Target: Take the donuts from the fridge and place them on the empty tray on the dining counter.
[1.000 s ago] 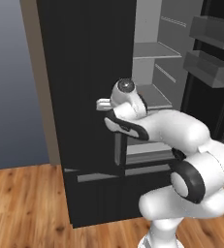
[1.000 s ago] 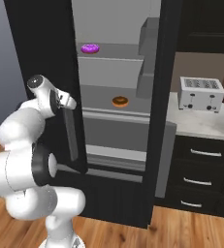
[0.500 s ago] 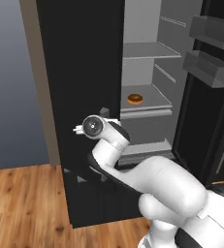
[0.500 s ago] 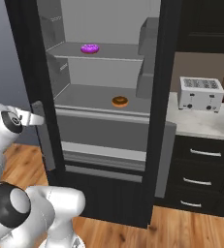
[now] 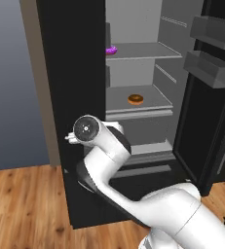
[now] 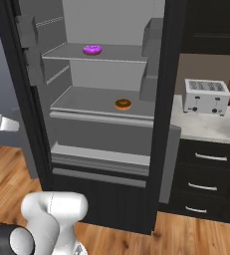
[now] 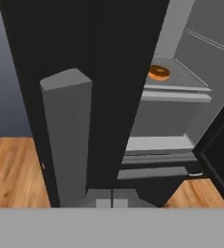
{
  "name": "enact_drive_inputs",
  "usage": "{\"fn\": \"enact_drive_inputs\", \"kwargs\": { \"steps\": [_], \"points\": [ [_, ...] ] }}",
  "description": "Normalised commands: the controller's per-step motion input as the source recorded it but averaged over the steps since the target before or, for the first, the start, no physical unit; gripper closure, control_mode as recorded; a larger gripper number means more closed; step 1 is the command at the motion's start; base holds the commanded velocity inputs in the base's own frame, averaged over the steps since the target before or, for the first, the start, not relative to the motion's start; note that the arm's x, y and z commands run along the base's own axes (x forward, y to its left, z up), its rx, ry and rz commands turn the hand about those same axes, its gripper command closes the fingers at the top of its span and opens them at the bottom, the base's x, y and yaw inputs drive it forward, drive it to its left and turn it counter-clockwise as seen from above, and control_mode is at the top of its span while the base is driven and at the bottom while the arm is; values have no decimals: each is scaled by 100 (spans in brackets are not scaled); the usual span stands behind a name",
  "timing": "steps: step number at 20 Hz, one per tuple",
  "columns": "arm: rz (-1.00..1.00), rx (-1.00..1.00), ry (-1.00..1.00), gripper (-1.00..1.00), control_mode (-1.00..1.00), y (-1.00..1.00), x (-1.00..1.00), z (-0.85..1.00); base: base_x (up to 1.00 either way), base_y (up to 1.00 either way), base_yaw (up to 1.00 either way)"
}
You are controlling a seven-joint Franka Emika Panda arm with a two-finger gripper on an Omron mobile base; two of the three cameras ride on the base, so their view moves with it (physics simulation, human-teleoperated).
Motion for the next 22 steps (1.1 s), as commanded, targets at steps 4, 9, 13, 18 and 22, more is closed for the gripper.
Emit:
{"fn": "enact_drive_inputs", "kwargs": {
  "steps": [4,9,13,18,22],
  "points": [
    [0,-1,21,100,-100,-36,-92,62,0,0,0],
    [-2,0,21,100,-100,-96,-21,10,0,0,0],
    [12,0,2,100,-100,-100,0,0,0,0,0],
    [34,0,-15,100,-100,-100,6,0,0,0,0],
    [54,0,-20,100,-100,-98,13,0,0,0,0]
  ]
}}
